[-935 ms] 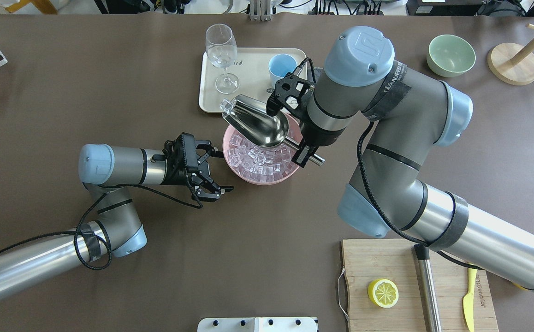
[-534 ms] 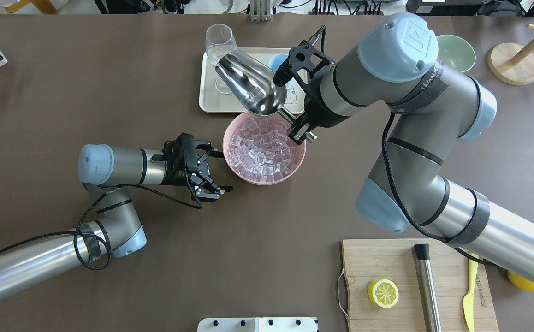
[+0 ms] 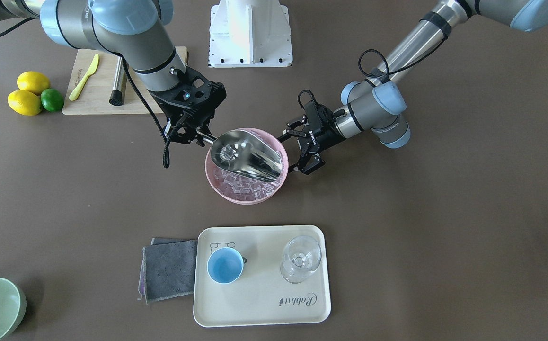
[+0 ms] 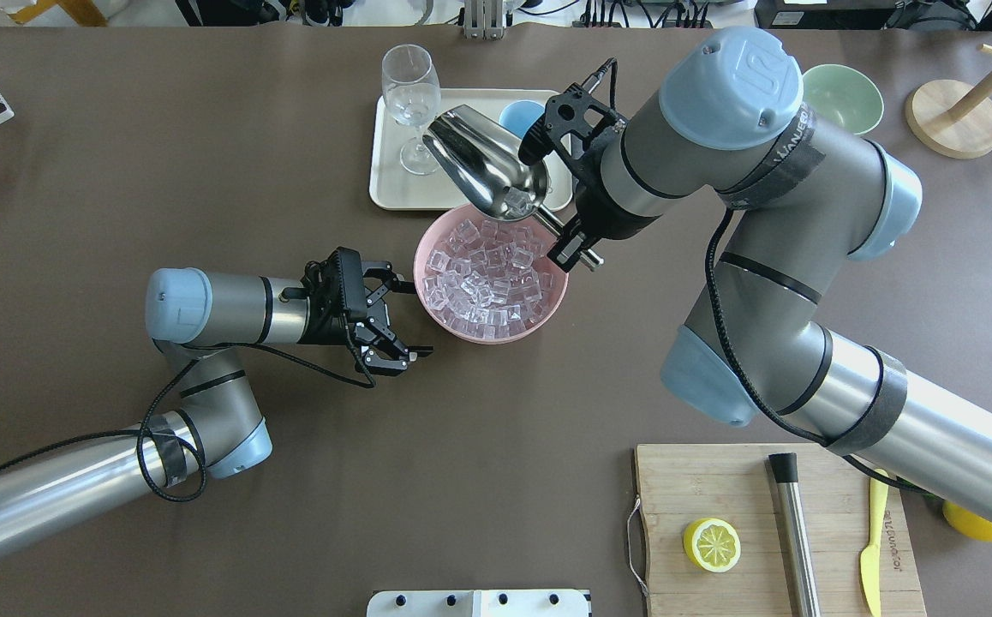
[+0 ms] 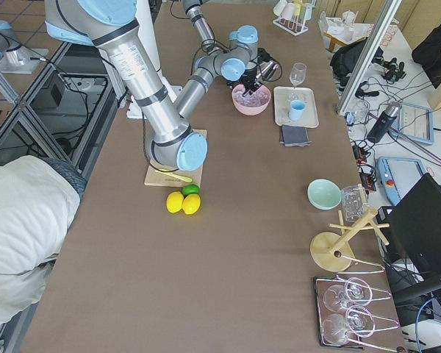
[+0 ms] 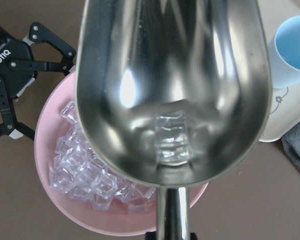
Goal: Put ice in cup with scoop
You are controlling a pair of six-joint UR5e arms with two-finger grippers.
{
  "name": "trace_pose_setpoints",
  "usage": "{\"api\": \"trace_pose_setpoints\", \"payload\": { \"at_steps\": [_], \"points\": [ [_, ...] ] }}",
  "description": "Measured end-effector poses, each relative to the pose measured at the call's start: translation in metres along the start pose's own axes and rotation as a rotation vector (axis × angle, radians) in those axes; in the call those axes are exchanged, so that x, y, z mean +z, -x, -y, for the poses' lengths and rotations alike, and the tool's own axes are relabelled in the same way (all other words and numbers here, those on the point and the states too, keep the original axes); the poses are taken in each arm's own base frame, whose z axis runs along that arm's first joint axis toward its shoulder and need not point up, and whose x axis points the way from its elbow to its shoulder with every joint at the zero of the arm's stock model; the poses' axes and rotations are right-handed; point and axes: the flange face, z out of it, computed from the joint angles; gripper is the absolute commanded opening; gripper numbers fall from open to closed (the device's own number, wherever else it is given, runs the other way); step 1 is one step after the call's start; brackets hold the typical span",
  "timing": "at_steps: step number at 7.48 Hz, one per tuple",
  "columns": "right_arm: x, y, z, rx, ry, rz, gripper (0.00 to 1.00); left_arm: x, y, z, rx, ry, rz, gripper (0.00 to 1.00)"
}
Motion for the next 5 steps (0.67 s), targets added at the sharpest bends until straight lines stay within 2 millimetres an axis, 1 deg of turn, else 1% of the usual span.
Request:
{"api": "trace_pose_setpoints", "payload": {
  "at_steps": [1,2,3,4,5],
  "points": [
    [0.000,-0.009,-0.003,0.027,0.042,-0.001,0.00,0.000,0.000,0.000,0.000,0.000,0.000,0.99],
    [-0.001,-0.024,-0.006,0.059,0.086,0.002,0.00,0.000,0.000,0.000,-0.001,0.002,-0.001,0.99],
    [-0.002,-0.048,-0.004,0.089,0.140,0.008,0.00,0.000,0.000,0.000,-0.002,0.005,-0.004,0.99],
    [-0.003,-0.083,-0.001,0.103,0.201,0.017,0.00,0.001,0.000,-0.001,-0.002,0.006,-0.006,0.99],
    [-0.004,-0.112,0.005,0.116,0.252,0.027,0.00,0.001,0.000,-0.001,-0.002,0.008,-0.006,0.99]
  ]
}}
